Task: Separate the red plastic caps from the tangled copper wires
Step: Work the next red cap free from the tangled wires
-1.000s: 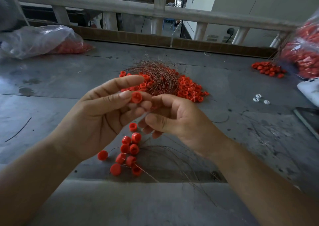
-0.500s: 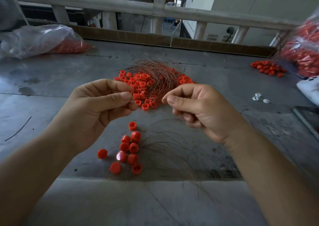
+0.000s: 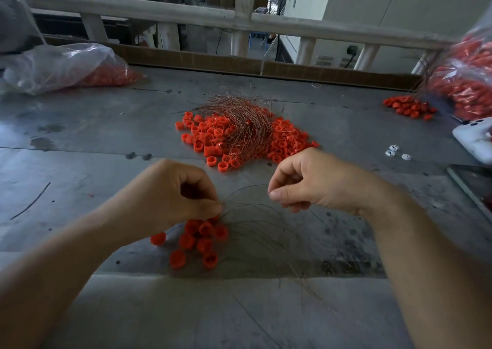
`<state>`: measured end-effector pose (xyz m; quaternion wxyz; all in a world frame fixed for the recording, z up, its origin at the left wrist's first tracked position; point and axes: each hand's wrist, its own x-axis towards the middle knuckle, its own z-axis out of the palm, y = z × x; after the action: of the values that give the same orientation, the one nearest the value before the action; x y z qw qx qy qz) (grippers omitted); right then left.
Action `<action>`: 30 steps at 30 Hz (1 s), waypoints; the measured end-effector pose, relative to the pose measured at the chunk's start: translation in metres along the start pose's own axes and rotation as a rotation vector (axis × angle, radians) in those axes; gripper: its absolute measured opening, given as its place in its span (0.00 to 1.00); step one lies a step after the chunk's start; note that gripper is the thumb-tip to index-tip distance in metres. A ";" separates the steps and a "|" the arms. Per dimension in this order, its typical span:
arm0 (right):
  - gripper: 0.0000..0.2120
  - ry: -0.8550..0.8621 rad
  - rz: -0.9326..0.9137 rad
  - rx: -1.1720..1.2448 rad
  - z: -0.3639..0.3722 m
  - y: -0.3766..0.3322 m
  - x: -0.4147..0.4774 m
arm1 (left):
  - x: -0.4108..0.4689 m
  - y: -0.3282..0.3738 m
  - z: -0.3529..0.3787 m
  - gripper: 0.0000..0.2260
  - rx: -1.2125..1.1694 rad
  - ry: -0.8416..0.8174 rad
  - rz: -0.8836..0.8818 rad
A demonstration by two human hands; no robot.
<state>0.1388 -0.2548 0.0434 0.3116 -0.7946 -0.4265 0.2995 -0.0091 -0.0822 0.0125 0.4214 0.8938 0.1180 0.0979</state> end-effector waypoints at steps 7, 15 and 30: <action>0.06 -0.018 0.017 -0.206 0.003 0.001 0.001 | 0.002 0.000 0.003 0.06 0.039 -0.022 0.017; 0.06 -0.003 0.030 -0.317 0.003 -0.002 -0.001 | 0.004 -0.002 0.001 0.03 0.008 0.115 0.015; 0.09 -0.023 -0.034 -0.360 0.009 -0.006 0.000 | 0.010 -0.014 -0.004 0.08 0.008 0.244 -0.027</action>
<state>0.1290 -0.2500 0.0427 0.1643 -0.8268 -0.4900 0.2218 -0.0021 -0.0677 0.0049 0.4018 0.8752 0.1808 0.1998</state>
